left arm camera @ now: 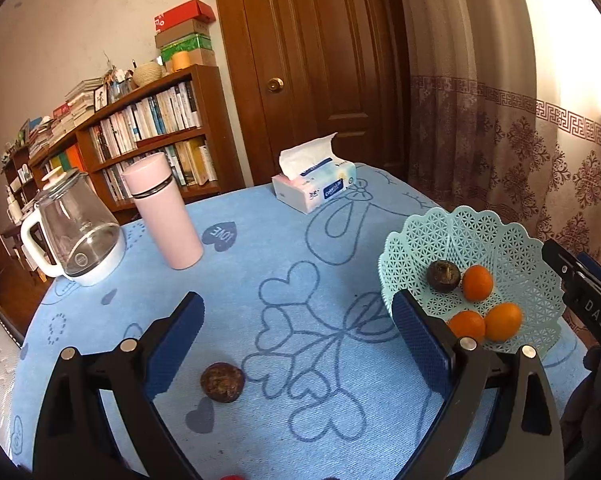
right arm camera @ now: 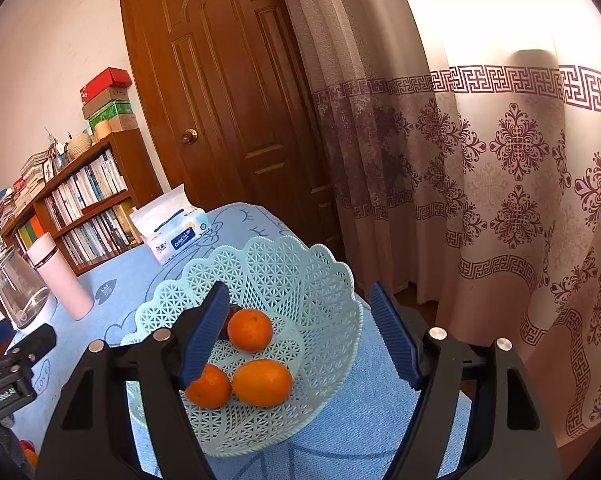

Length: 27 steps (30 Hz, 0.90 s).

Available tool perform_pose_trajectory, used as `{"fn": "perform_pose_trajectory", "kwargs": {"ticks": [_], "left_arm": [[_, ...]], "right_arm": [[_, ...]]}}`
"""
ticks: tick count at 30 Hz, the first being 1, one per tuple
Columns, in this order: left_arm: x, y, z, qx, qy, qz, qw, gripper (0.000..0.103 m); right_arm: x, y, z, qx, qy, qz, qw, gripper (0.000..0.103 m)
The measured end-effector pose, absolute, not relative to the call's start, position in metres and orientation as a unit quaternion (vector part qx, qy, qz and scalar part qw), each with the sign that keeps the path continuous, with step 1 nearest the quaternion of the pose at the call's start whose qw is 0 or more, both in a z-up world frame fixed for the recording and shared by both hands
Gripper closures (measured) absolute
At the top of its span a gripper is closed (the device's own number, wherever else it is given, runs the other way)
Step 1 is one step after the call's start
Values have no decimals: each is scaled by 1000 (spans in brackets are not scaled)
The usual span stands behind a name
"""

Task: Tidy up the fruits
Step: 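Move both grippers back from the basket over the loose fruits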

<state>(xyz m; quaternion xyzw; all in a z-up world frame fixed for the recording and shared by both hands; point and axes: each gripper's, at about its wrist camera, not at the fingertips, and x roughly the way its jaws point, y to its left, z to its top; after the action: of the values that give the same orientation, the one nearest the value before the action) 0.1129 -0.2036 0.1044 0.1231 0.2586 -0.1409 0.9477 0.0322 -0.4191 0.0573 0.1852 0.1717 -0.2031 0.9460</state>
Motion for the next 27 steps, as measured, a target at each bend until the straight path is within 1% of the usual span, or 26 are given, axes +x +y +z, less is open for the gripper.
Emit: {"fn": "perform_pose_trajectory", "kwargs": {"ticks": [17, 19, 20, 27], "left_arm": [[94, -162, 116, 101, 244, -107, 959, 9], [92, -158, 116, 98, 244, -103, 959, 9], [91, -156, 116, 96, 244, -101, 960, 9], [85, -140, 117, 86, 243, -88, 962, 9]], "right_arm": [[31, -415, 57, 171, 167, -214, 947, 28], [31, -414, 57, 171, 167, -213, 947, 26], [31, -414, 57, 171, 167, -213, 947, 19], [29, -416, 58, 173, 161, -209, 949, 18]]}}
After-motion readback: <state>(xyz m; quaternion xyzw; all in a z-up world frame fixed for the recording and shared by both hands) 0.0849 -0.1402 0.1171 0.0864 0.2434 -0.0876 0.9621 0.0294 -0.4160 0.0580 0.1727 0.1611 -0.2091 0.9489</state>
